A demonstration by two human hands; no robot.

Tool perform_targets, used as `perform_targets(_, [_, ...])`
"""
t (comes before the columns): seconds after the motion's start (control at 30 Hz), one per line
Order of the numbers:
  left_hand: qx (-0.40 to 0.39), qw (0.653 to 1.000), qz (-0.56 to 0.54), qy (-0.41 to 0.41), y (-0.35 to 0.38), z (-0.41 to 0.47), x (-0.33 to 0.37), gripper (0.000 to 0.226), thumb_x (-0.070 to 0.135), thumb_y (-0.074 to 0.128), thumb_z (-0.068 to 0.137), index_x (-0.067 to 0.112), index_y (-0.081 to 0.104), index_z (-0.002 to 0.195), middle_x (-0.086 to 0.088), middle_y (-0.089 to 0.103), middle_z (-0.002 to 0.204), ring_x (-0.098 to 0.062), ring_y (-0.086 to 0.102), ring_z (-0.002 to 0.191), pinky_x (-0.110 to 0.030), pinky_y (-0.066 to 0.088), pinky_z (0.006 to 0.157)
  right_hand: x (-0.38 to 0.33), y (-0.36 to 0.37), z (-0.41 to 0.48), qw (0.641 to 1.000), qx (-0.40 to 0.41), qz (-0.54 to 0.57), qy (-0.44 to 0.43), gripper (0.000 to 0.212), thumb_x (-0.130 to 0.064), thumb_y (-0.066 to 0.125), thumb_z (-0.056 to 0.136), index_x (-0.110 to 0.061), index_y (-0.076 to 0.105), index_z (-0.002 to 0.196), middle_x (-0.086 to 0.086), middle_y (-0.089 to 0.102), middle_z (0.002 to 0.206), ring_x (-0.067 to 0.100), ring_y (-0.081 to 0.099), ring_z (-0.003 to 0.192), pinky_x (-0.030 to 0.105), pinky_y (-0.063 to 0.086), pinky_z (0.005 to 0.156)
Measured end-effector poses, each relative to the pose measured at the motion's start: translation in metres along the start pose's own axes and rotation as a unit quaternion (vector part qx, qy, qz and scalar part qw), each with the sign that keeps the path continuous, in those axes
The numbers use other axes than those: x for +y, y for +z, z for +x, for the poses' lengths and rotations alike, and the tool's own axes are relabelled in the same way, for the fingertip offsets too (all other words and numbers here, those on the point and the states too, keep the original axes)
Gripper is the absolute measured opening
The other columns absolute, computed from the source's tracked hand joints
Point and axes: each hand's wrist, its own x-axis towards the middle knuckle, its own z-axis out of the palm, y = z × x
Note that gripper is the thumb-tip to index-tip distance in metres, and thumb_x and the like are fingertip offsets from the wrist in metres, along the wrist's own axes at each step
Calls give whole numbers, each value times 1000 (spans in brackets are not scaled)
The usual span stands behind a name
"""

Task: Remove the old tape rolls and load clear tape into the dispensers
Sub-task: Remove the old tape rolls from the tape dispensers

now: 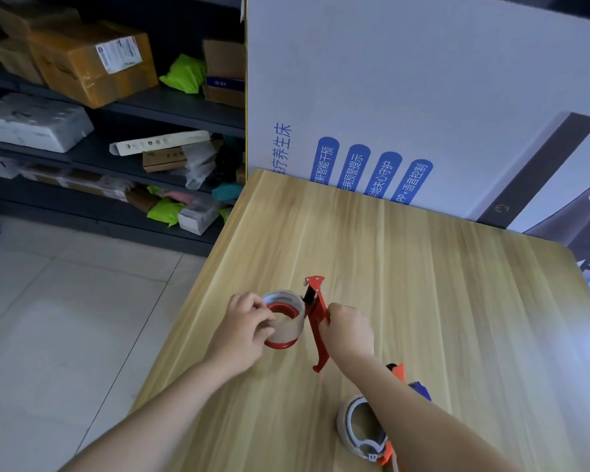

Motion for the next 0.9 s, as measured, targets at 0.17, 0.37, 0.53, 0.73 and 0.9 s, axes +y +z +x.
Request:
perform_targets(0.17, [2, 988, 110, 106, -3, 19, -10, 8, 17, 75, 77, 16, 68, 82, 3, 56, 97, -18, 52, 98, -28, 52, 71, -8, 2, 18, 999, -1, -28, 17, 41, -28, 38, 99, -17, 36, 60, -1, 46, 61, 14, 40, 48, 24, 30, 43])
perform_targets(0.37, [61, 993, 99, -12, -9, 52, -27, 5, 17, 73, 81, 18, 71, 85, 2, 59, 91, -21, 51, 93, -27, 46, 68, -7, 9, 33, 999, 1, -28, 42, 38, -20, 44, 96, -17, 34, 59, -2, 43, 60, 13, 37, 46, 24, 25, 40])
perform_targets(0.53, [-24, 989, 131, -58, 1, 77, -30, 20, 30, 55, 94, 23, 73, 98, 9, 56, 99, -13, 45, 105, -26, 44, 64, -7, 20, 35, 999, 15, -21, 25, 30, -20, 44, 94, -15, 40, 65, -3, 43, 61, 18, 41, 51, 27, 25, 42])
perform_targets(0.73, [-116, 980, 128, -103, 27, 107, -36, 52, 8, 55, 91, 16, 41, 141, -6, 44, 134, -21, 48, 118, -31, 51, 82, 1, 30, 27, 1000, 0, -5, -1, 21, -24, 44, 93, -13, 61, 90, 0, 57, 76, 25, 61, 69, 33, 49, 57])
perform_targets(0.9, [-141, 979, 147, -13, 39, 85, -28, 45, 24, 50, 96, 17, 41, 139, -5, 38, 137, -23, 42, 126, -34, 47, 95, 9, 33, 24, 1000, 1, 17, -16, 23, -29, 49, 93, -14, 63, 104, 3, 66, 87, 25, 63, 79, 33, 51, 63])
